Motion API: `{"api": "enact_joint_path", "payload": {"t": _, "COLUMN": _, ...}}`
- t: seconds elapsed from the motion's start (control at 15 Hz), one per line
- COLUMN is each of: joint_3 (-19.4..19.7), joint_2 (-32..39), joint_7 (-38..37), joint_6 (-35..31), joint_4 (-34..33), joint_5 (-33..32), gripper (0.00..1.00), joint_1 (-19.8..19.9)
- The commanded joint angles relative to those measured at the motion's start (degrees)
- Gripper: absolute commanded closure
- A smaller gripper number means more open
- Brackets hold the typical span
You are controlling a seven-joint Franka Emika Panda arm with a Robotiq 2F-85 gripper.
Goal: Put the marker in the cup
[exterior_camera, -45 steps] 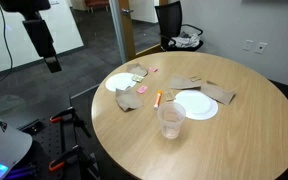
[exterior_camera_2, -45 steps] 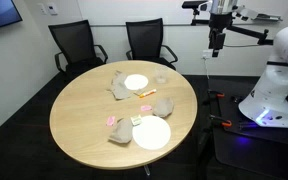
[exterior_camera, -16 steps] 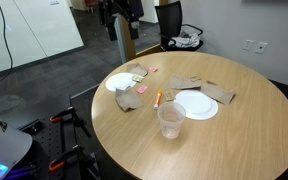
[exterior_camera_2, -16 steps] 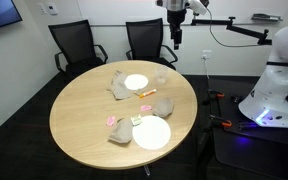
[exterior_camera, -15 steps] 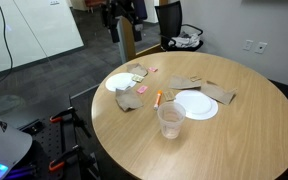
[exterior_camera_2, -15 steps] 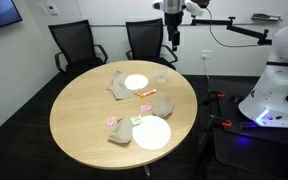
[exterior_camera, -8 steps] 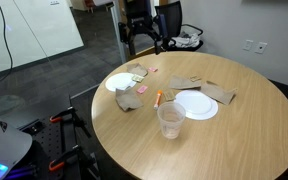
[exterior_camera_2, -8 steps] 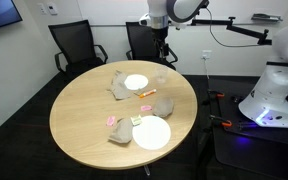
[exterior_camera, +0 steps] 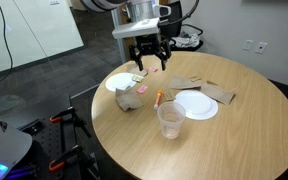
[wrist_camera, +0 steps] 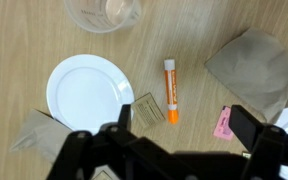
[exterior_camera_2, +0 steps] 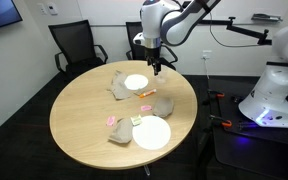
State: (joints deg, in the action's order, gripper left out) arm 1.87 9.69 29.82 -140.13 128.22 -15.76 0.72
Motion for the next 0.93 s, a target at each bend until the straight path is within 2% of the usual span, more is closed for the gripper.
{"api": "enact_joint_path", "payload": {"t": 0.0, "joint_3": -1.31, "joint_2": 3.39, "joint_7": 1.20, "joint_6": -3.61, "joint_4": -0.14, "joint_5": 2.10, "gripper": 0.00, "joint_1": 1.35}}
{"api": "enact_joint_path", "payload": {"t": 0.87, "joint_3": -3.34, "joint_2": 12.57, "joint_7": 0.99, "joint_6": -10.13, "joint_4": -1.16, "joint_5": 3.45, "gripper": 0.00, "joint_1": 3.31}}
